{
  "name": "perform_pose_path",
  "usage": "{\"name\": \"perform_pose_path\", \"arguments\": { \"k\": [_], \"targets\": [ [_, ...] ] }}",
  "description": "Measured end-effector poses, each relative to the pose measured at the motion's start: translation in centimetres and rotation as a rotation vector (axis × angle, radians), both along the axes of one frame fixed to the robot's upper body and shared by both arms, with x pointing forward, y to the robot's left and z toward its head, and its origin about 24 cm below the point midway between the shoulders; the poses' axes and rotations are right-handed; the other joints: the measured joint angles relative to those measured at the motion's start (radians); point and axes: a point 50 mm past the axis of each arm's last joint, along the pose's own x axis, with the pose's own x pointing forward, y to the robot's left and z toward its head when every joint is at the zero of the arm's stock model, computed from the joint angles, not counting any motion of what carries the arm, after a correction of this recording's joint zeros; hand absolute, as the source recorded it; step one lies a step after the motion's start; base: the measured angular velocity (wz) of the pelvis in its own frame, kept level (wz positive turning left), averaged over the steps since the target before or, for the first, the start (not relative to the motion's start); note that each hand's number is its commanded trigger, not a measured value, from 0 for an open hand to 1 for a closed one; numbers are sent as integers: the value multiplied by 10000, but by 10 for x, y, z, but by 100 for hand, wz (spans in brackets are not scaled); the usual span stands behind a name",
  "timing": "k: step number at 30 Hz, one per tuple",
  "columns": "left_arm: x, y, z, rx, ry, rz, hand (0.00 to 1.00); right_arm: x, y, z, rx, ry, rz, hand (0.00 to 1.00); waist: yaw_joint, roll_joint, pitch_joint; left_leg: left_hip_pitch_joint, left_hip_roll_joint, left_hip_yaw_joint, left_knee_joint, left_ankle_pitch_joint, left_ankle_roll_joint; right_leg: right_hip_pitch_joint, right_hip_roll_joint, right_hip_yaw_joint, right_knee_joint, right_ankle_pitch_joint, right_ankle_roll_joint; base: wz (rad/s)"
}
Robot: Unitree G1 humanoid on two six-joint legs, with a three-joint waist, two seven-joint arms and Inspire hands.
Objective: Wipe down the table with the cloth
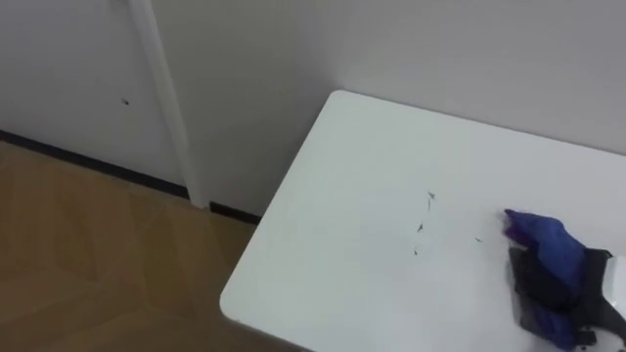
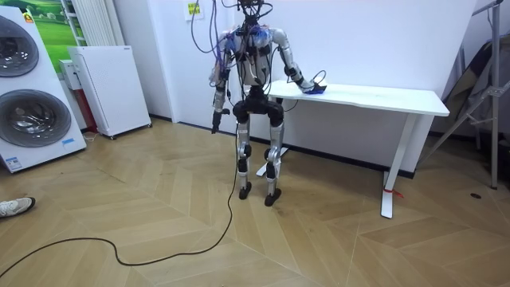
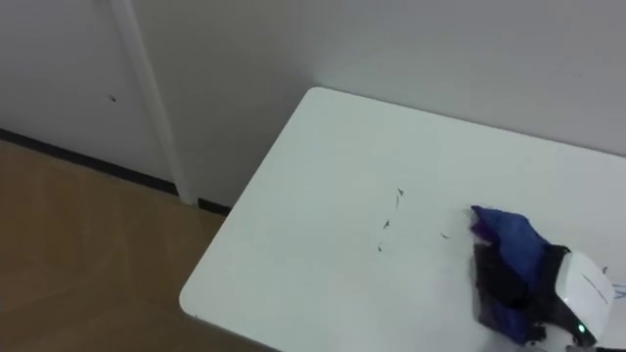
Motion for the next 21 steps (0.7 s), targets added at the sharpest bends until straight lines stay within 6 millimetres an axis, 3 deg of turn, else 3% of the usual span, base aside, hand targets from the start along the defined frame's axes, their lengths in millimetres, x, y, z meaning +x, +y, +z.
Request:
{"name": "perform_pose_path", "arguments": {
  "k": [3, 6, 8, 9, 11, 13, 15, 19, 21],
  "targets": [
    [5, -11, -4, -312, 91, -474, 0, 19, 11, 4, 2, 123, 217, 100, 299, 101, 8, -16, 47, 37, 15, 13, -17, -277, 94, 265, 158, 53, -94, -39],
    [11, -19, -7, -542, 105, -552, 0, 49, 41, 15, 102, 256, 1639, 100, 724, 142, 44, -225, 107, -26, 6, 51, -80, -682, 217, 355, 304, 168, -249, -60],
    [13, -20, -7, -624, 88, -586, 0, 66, 68, 19, 316, 120, 2800, 100, 759, 118, 132, -359, 174, -33, 10, 97, -151, -835, 289, 379, 285, 215, -315, -15],
    [16, -23, -8, -699, 39, -744, 0, 76, 82, 23, 398, -39, 3350, 100, 828, 165, 233, -379, 196, -23, 4, 112, -175, -931, 313, 379, 294, 208, -329, 4],
    [23, -28, -8, -842, -136, -1052, 0, 89, 93, 30, 249, -200, 3952, 100, 938, 237, 254, -544, 195, -42, 5, 132, -203, -1134, 314, 382, 285, 168, -357, 10],
    [17, -29, -8, -901, -21, -1027, 0, 97, 96, 37, 243, -509, 4188, 100, 992, 208, 257, -679, 170, -181, -18, 189, -236, -1232, 306, 226, 271, 160, -359, 22],
    [8, -28, -8, -890, 162, -935, 0, 95, 93, 36, 163, -615, 4362, 100, 857, 193, 256, -698, 148, -308, -28, 197, -241, -1194, 297, 126, 253, 144, -350, 23],
    [-9, -21, -6, -736, 491, -608, 0, 69, 79, 22, -17, -710, 4319, 100, 296, 78, 230, -616, 29, -380, -12, 198, -240, -713, 189, -262, -38, 63, -247, 45],
    [-8, -17, -5, -574, 452, -610, 0, 54, 67, 15, -85, -680, 3731, 100, 292, -11, 187, -474, -18, -253, -52, 201, -234, -467, 118, -360, -99, -19, -166, 43]
  ]
}}
